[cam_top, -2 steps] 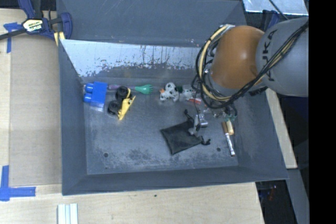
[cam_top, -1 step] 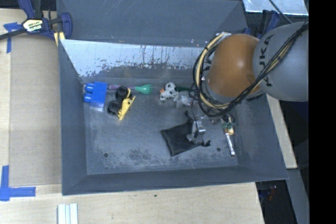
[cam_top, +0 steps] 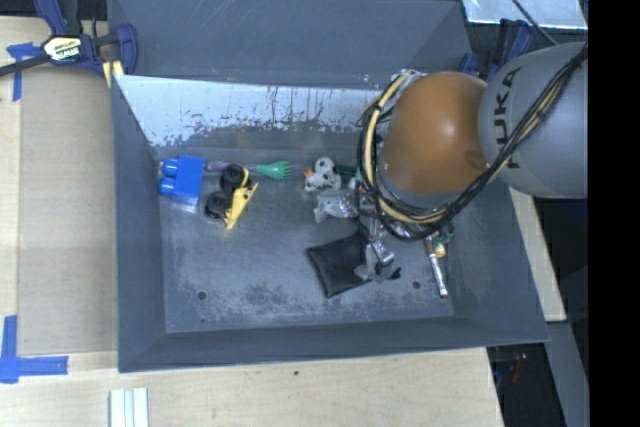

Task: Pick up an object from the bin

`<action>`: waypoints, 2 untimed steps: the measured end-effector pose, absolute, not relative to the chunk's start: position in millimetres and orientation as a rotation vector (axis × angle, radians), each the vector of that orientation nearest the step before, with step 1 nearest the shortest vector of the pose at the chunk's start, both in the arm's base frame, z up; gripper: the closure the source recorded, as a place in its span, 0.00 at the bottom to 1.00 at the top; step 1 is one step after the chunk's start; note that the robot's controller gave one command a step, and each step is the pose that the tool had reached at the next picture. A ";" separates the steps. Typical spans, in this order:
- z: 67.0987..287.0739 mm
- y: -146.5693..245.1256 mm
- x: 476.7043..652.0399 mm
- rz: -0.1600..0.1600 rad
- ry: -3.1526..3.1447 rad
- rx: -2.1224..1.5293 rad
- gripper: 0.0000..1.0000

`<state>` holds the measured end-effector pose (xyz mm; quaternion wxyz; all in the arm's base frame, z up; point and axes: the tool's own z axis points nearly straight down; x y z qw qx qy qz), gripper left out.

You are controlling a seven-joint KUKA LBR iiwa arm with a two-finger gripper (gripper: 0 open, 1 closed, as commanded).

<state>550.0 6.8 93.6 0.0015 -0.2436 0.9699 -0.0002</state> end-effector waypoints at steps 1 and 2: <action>82.6 -6.7 552.3 -0.002 3.050 -0.733 0.00; 72.5 -2.9 559.7 -0.005 2.951 -1.030 1.00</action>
Offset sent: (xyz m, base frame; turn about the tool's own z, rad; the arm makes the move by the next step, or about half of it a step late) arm 0.0068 -0.0091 -0.0236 -0.1811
